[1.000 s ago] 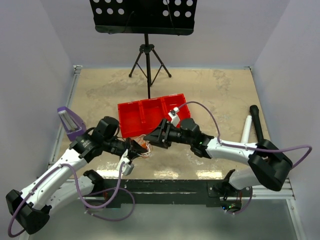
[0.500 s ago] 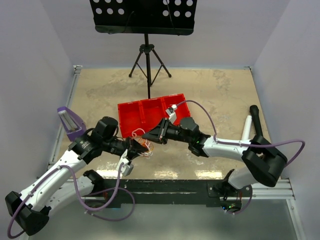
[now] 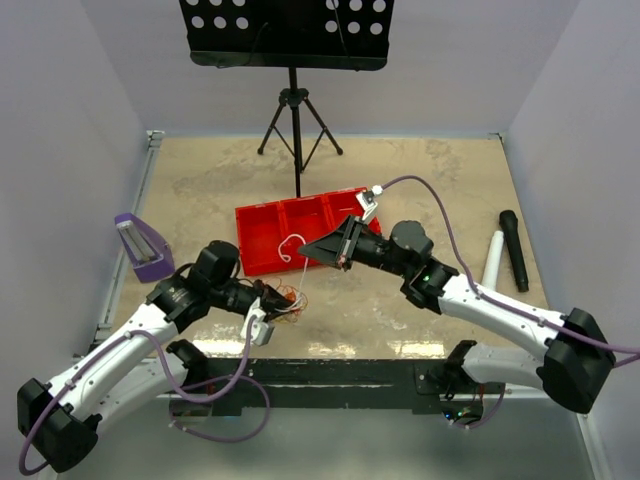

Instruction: Untangle the cables

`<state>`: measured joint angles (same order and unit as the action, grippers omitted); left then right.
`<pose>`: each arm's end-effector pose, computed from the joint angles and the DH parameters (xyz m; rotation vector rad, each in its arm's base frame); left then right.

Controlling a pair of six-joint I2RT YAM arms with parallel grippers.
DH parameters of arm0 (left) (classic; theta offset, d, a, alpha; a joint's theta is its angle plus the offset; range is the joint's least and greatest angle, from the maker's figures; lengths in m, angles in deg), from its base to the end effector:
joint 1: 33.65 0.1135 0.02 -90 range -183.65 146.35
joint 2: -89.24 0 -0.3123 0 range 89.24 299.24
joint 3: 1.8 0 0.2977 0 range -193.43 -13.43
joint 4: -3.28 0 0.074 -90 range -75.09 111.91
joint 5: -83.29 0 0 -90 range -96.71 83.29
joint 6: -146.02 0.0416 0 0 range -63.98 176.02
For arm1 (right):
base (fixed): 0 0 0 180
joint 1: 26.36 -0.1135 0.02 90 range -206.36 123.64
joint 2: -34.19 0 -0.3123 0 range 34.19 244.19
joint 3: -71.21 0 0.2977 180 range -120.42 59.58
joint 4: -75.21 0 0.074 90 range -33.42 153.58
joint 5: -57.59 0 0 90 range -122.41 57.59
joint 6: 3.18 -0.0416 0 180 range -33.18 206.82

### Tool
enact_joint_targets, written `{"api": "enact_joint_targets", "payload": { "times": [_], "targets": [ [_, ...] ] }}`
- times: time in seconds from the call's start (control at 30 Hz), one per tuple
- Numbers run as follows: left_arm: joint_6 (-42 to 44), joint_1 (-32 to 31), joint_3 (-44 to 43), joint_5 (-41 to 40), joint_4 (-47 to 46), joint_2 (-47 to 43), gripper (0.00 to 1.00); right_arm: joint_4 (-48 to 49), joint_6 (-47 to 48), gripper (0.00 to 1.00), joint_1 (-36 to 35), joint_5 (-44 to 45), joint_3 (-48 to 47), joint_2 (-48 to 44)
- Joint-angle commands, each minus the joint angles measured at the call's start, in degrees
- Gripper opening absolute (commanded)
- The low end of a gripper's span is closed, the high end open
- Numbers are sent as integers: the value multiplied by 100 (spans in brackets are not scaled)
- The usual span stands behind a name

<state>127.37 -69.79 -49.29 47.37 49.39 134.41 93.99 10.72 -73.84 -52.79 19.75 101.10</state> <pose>0.1161 -0.1265 0.2789 1.8861 0.8386 -0.7210 0.1902 0.2289 0.3280 0.1162 1.8867 1.8921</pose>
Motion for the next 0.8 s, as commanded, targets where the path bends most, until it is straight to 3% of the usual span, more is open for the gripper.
{"api": "enact_joint_targets", "payload": {
  "times": [0.0,0.13,0.17,0.3,0.43,0.57,0.77],
  "targets": [
    [-148,-25,61,278,-4,115,28,-966,700,0,195,350,-753,-354],
    [-86,-25,-96,260,287,343,91,-1161,816,0,204,342,-973,-416],
    [-226,-25,-149,260,296,378,100,-1152,816,0,204,316,-965,-407],
    [-1444,-25,-229,330,-343,274,100,-1090,807,0,204,307,-868,-434],
    [-4316,-16,60,-177,-2774,19,100,-1055,824,0,204,263,-886,-434],
    [-6102,-7,403,-845,-4323,-113,100,-1090,886,0,196,289,-956,-477],
    [-7538,-7,553,-1681,-5424,238,100,-1029,860,0,187,245,-1026,-416]
  ]
}}
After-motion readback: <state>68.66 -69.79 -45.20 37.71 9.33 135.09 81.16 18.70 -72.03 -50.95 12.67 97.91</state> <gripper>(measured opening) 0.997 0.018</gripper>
